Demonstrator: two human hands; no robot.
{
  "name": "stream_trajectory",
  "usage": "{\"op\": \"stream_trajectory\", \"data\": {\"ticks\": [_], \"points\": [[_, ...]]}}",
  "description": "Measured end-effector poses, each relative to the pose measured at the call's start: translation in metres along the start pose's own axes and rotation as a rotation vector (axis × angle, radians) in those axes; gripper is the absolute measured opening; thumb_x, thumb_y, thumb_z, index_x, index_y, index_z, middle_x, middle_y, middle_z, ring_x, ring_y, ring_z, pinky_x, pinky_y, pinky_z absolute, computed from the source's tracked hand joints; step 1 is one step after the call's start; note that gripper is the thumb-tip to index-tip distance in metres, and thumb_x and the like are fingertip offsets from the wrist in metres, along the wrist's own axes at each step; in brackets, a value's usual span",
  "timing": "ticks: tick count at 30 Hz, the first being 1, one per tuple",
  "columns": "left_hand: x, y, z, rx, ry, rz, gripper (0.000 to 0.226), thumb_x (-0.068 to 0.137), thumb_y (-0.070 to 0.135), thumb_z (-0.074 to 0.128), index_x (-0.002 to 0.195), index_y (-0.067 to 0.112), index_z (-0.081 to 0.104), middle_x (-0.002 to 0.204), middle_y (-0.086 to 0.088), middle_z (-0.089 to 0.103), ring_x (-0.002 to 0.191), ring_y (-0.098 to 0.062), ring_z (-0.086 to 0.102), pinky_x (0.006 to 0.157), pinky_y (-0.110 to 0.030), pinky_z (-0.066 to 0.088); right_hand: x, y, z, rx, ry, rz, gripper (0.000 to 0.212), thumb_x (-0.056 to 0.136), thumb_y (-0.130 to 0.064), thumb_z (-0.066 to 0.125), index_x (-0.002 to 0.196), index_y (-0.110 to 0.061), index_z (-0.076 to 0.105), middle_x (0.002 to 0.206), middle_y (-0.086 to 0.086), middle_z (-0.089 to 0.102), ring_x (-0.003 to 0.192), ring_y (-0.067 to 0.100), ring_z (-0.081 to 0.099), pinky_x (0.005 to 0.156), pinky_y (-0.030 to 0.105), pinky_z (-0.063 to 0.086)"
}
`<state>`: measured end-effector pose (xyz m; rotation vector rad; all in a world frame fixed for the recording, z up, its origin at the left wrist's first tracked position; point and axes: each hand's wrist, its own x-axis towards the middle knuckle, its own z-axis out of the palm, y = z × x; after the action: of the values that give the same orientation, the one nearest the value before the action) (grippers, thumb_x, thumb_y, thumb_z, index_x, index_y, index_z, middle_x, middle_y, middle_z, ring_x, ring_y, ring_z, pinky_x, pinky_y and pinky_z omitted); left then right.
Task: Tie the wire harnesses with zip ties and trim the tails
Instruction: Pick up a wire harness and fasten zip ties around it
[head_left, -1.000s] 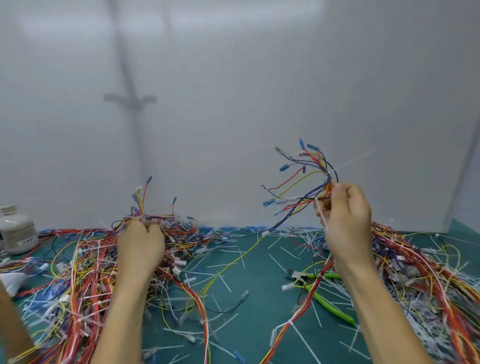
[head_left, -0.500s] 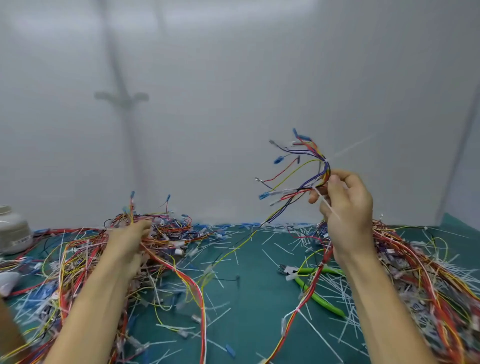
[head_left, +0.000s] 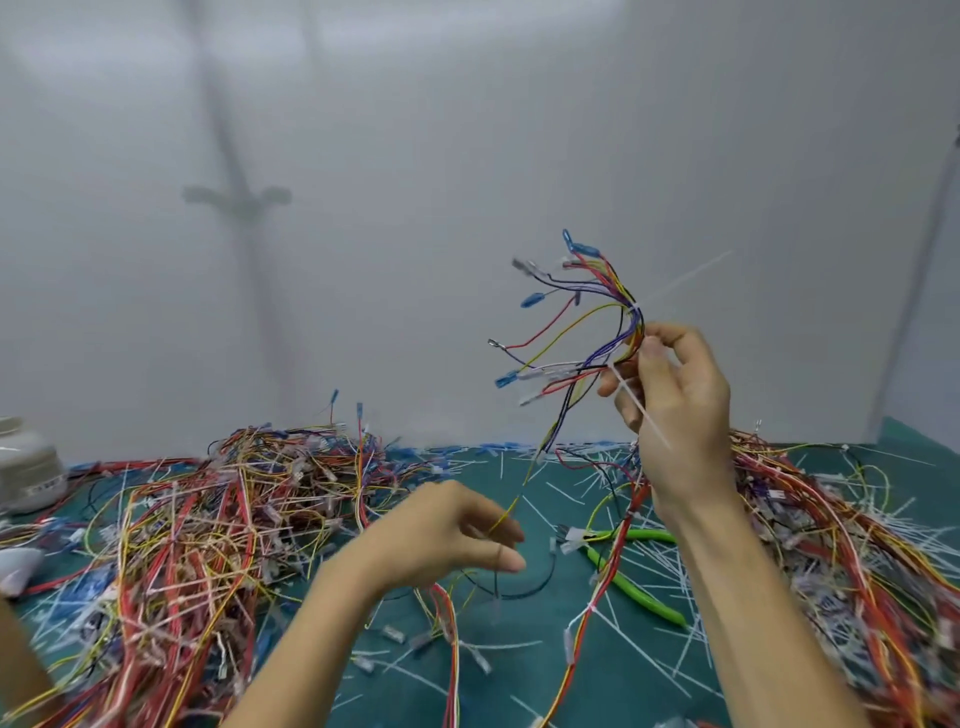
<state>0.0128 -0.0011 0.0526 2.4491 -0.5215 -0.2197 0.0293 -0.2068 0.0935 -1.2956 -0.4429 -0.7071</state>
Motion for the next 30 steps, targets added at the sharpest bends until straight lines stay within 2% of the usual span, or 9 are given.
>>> {"op": "stream_trajectory", "data": {"ticks": [2,4,8,11,15,19,22,25,30], "points": [[0.01,-0.004,0.011,-0.092,0.086,0.055,0.013,0.085,0.033,0.075,0.093,0.023,0.077,0.085,0.008,0.077,0.081,-0.004,0.072,0.076,-0.022,0.056,0.0,0.0,-0.001,-0.01,0.003,-0.002,0.021,0.107,-0.017,0.036,0.095,-0.022,0.052,0.063,-0.002,0.067,0.049,0.009,0.042,0.046,0.018,0.034],[0.015,-0.005,0.012,-0.23,0.235,0.072,0.013,0.09,0.028,0.069,0.082,0.021,0.076,0.076,0.004,0.075,0.07,-0.01,0.072,0.063,-0.022,0.055,0.0,0.001,-0.003,-0.021,0.003,0.011,0.021,0.107,-0.017,0.036,0.095,-0.022,0.052,0.063,-0.003,0.067,0.05,0.008,0.043,0.046,0.018,0.035],[0.016,-0.006,-0.014,-0.442,0.451,0.051,0.011,0.089,0.02,0.071,0.079,0.016,0.076,0.071,-0.002,0.073,0.061,-0.011,0.068,0.054,-0.02,0.05,0.001,0.006,-0.004,-0.097,0.017,0.046,0.02,0.107,-0.019,0.037,0.096,-0.024,0.052,0.066,-0.004,0.068,0.053,0.003,0.05,0.049,0.018,0.037],[0.013,-0.014,-0.022,-0.245,0.331,-0.004,0.011,0.084,0.02,0.076,0.074,0.016,0.074,0.063,0.002,0.07,0.052,-0.004,0.059,0.049,-0.014,0.044,0.002,0.007,-0.006,-0.081,0.068,0.035,0.02,0.107,-0.02,0.038,0.095,-0.026,0.052,0.067,-0.007,0.068,0.063,0.008,0.06,0.055,0.024,0.04],[0.011,-0.031,0.009,-0.02,0.019,-0.042,0.006,0.083,0.015,0.073,0.078,0.017,0.073,0.062,0.009,0.066,0.057,-0.002,0.057,0.062,-0.021,0.049,0.002,0.006,-0.006,-0.069,0.084,0.012,0.018,0.106,-0.023,0.038,0.097,-0.028,0.052,0.069,-0.007,0.069,0.067,0.013,0.059,0.054,0.021,0.038],[0.003,-0.051,0.014,-0.166,0.057,-0.107,0.008,0.077,0.015,0.082,0.076,0.016,0.074,0.067,0.003,0.07,0.061,-0.003,0.063,0.062,-0.019,0.051,0.002,0.007,-0.006,-0.079,0.108,0.012,0.018,0.106,-0.021,0.038,0.096,-0.027,0.051,0.069,-0.01,0.069,0.065,0.013,0.059,0.057,0.024,0.039],[-0.003,-0.057,0.0,-0.281,0.07,-0.058,0.011,0.077,0.007,0.082,0.075,0.015,0.075,0.076,-0.004,0.074,0.069,-0.01,0.068,0.068,-0.021,0.054,0.002,0.005,-0.007,-0.074,0.136,0.014,0.019,0.107,-0.019,0.037,0.096,-0.027,0.051,0.069,-0.01,0.069,0.068,0.02,0.056,0.061,0.032,0.039],[-0.005,-0.055,-0.004,-0.201,0.263,-0.033,0.012,0.08,0.012,0.08,0.073,0.022,0.076,0.071,0.004,0.074,0.066,-0.007,0.068,0.063,-0.019,0.052,0.003,0.003,-0.009,-0.072,0.134,0.029,0.02,0.107,-0.019,0.037,0.096,-0.026,0.051,0.068,-0.007,0.07,0.064,0.026,0.046,0.058,0.035,0.035],[-0.002,-0.036,-0.015,-0.188,0.665,0.138,0.015,0.088,0.009,0.07,0.079,0.021,0.069,0.074,0.001,0.071,0.071,-0.019,0.067,0.07,-0.039,0.055,0.0,0.008,-0.001,-0.136,0.046,0.117,0.019,0.107,-0.017,0.037,0.094,-0.019,0.051,0.064,0.001,0.068,0.045,0.003,0.043,0.044,0.017,0.032]]}}
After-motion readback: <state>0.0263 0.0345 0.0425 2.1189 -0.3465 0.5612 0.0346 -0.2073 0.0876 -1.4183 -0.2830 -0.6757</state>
